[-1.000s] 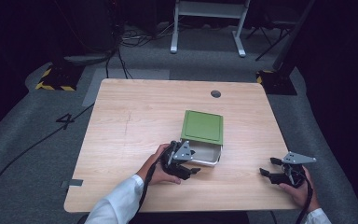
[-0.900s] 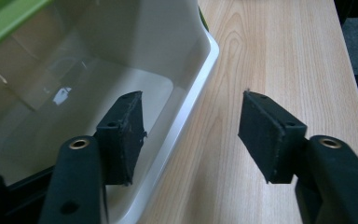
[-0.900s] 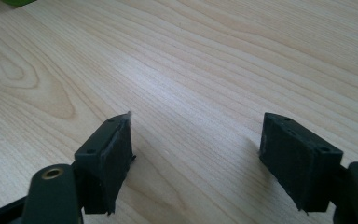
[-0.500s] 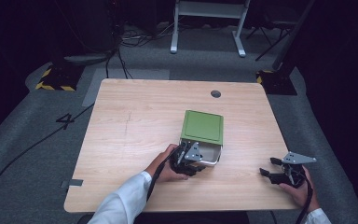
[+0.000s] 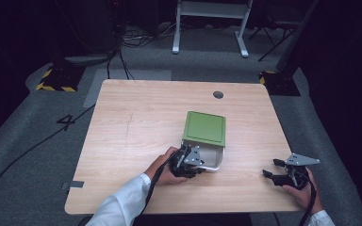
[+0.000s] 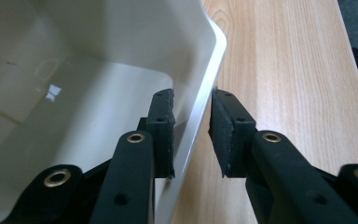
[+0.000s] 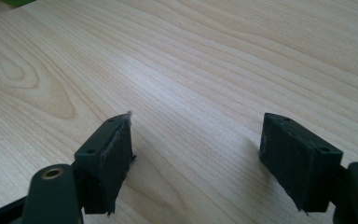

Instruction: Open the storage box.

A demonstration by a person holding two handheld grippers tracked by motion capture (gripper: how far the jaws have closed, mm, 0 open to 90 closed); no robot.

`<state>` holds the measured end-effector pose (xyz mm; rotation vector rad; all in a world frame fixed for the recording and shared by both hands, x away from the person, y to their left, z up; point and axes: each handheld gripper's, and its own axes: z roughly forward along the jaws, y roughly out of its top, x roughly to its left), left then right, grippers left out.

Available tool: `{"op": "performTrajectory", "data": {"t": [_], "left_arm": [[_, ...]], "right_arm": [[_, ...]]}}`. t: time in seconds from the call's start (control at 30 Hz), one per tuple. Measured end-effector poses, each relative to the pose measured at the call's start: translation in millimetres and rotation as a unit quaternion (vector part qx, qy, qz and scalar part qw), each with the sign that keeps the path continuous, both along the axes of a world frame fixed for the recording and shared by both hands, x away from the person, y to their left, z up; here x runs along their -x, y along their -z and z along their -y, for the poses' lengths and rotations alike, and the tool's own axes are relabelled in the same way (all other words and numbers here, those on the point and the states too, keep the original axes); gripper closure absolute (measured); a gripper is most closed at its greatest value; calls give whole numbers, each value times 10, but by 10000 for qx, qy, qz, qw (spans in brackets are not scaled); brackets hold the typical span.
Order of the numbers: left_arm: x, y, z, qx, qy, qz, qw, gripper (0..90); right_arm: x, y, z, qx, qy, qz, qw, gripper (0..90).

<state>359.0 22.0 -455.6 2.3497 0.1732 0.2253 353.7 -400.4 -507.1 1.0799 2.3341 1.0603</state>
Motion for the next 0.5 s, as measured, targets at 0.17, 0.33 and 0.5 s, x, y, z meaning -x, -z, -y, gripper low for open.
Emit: {"op": "performTrajectory", "data": {"t": [0.17, 0.33, 0.5], "left_arm": [[133, -4, -100, 34, -26, -40, 10000, 754], [216, 22, -153, 54, -54, -129, 9999, 740], [305, 27, -192, 69, -64, -179, 9998, 749]], "right_arm": [[0, 0, 0, 1, 1, 0, 10000, 255], [1, 0, -1, 1, 2, -2, 10000, 255], [1, 0, 0, 1, 1, 1, 10000, 255]]}}
